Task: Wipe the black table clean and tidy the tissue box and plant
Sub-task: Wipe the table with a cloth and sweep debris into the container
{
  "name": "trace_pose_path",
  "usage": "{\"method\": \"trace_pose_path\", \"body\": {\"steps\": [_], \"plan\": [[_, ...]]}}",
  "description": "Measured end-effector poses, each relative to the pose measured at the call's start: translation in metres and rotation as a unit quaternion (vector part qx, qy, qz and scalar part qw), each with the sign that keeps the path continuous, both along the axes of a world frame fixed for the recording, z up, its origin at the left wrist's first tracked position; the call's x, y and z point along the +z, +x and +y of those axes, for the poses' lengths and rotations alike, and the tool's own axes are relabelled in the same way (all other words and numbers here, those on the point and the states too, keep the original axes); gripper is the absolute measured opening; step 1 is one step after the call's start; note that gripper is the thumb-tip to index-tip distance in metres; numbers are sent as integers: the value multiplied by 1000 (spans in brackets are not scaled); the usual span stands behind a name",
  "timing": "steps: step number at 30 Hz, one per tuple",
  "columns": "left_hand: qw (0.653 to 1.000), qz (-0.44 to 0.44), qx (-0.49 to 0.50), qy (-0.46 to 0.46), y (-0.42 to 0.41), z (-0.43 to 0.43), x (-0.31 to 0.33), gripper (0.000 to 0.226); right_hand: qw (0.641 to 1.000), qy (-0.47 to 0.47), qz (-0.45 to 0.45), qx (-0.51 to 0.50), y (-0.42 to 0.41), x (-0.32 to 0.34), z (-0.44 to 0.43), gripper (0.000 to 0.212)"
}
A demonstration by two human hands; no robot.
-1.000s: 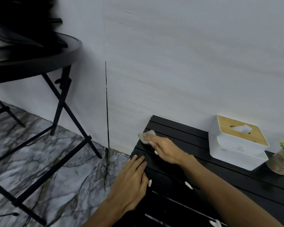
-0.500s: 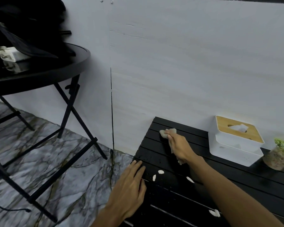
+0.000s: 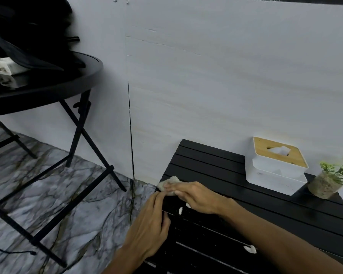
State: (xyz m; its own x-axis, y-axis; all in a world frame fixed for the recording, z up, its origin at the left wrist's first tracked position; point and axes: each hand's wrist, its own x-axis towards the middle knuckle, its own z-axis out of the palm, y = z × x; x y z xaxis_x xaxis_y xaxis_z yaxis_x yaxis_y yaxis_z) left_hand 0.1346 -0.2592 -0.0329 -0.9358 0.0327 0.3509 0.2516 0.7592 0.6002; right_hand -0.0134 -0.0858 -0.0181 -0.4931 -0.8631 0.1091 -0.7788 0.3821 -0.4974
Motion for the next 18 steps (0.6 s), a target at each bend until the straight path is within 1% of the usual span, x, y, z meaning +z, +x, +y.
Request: {"method": "trace_pose_path", "body": {"steps": [2, 5, 7, 9, 11, 13, 16, 18], "plan": [[1000, 2, 4, -15, 1, 0, -1, 45, 999, -34, -18, -38, -1, 5, 8, 33], [999, -2, 17, -32, 1, 0, -3, 38, 979, -100, -15, -177, -25, 9, 17, 31], [999, -3, 20, -38, 0, 0, -2, 37, 958, -103, -19, -268, -43, 13, 14, 29], [999, -3, 19, -45, 0, 0, -3, 36, 944, -63, -17, -323, -53, 9, -1, 22], [999, -7, 18, -51, -1, 0, -4, 35, 947, -27, 23, -318, -51, 3, -22, 18], [998, -7, 21, -53, -2, 1, -7, 36, 960, -12, 25, -277, -47, 0, -41, 19], [999, -2, 20, -36, -2, 1, -8, 37, 985, 20, 2, -172, -38, 0, -53, 33], [999, 7, 18, -31, -1, 2, -7, 36, 994, 24, -2, -102, -28, -1, -48, 36]]}}
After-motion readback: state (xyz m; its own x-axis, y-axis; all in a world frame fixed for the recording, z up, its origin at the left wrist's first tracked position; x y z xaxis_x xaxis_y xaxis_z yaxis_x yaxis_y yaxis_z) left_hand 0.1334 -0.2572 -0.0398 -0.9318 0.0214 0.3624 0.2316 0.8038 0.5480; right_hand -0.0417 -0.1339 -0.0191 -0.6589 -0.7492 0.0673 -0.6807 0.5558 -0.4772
